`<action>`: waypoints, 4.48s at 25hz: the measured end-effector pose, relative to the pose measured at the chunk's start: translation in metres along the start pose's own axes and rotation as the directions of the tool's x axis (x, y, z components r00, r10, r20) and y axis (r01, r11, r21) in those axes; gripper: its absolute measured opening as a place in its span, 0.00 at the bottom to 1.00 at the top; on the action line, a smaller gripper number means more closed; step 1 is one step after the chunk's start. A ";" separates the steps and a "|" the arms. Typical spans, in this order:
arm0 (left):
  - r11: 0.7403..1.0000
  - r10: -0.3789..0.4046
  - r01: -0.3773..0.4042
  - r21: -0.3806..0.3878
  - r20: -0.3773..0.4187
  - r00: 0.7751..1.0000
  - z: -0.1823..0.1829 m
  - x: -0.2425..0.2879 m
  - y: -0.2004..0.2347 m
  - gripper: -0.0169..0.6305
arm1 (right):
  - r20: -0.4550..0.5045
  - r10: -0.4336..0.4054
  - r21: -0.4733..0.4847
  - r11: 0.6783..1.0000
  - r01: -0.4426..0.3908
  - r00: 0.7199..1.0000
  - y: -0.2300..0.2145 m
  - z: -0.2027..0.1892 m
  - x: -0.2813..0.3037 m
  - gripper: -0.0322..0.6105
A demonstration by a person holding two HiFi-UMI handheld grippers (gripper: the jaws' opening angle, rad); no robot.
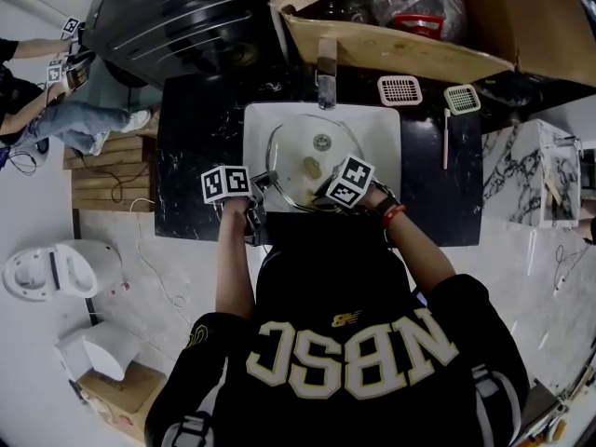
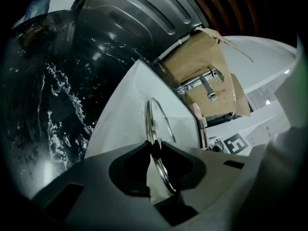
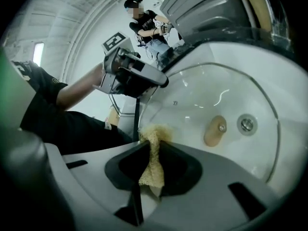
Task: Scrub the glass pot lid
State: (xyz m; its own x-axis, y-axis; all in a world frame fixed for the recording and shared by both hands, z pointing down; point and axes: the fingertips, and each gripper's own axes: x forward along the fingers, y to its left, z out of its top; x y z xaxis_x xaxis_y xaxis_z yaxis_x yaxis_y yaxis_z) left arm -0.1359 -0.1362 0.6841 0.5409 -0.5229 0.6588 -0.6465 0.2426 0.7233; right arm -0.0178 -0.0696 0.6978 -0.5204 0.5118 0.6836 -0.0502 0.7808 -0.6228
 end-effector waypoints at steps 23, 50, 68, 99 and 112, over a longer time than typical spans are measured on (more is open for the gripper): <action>0.999 0.030 -0.031 -0.019 -0.045 0.999 -0.004 0.001 0.005 0.16 | 0.395 -0.327 0.077 0.943 0.323 0.859 -0.090 0.120 0.022 0.17; 1.000 0.000 0.000 -0.031 0.000 1.000 0.000 -0.003 0.002 0.17 | -0.015 -0.606 0.142 0.786 0.602 0.795 -0.219 -0.003 -0.046 0.17; 1.000 -0.013 0.014 -0.018 0.014 1.000 0.002 -0.003 0.001 0.17 | -0.343 -0.337 -0.077 0.940 0.332 0.877 -0.121 -0.069 -0.047 0.16; 0.999 0.033 -0.033 0.014 -0.009 0.999 0.000 -0.004 0.003 0.16 | 0.205 -0.264 -0.030 0.961 0.276 0.942 -0.041 0.087 0.018 0.17; 0.999 0.033 -0.032 0.010 -0.012 0.999 -0.004 -0.005 0.001 0.17 | 0.289 -0.500 0.180 0.866 0.466 0.817 -0.151 0.126 0.001 0.17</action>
State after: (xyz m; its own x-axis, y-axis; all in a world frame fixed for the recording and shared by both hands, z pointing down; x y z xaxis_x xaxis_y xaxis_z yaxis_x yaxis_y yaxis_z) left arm -0.1373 -0.1302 0.6820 0.5258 -0.5052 0.6844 -0.6690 0.2513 0.6995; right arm -0.1183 -0.2321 0.7446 -0.6460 -0.0756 0.7596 -0.4396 0.8503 -0.2892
